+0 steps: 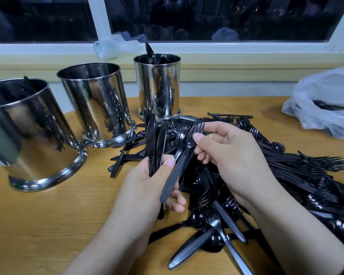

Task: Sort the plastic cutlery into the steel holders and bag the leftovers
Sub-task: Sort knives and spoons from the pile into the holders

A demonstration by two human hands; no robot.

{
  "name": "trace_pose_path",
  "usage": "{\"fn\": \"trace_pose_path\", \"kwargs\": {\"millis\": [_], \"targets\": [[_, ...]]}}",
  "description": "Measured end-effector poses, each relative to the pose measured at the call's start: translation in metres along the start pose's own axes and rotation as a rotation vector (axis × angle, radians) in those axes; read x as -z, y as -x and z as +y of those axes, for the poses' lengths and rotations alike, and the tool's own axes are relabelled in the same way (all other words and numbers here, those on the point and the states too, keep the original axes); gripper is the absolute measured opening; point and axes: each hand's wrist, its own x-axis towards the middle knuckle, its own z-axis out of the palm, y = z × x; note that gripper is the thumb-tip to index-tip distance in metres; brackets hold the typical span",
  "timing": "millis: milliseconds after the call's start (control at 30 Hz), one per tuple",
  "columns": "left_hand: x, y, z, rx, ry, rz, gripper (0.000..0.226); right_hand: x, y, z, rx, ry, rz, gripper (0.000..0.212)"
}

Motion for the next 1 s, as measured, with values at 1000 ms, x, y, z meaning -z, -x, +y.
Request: {"fn": "trace_pose_path", "kwargs": {"millis": [1000], "targets": [[0.006,0.0,-0.006,-0.041,-0.16,-0.067,0.038,0.074,0.003,-0.014,0.121,1.105,-0.572,0.021]]}}
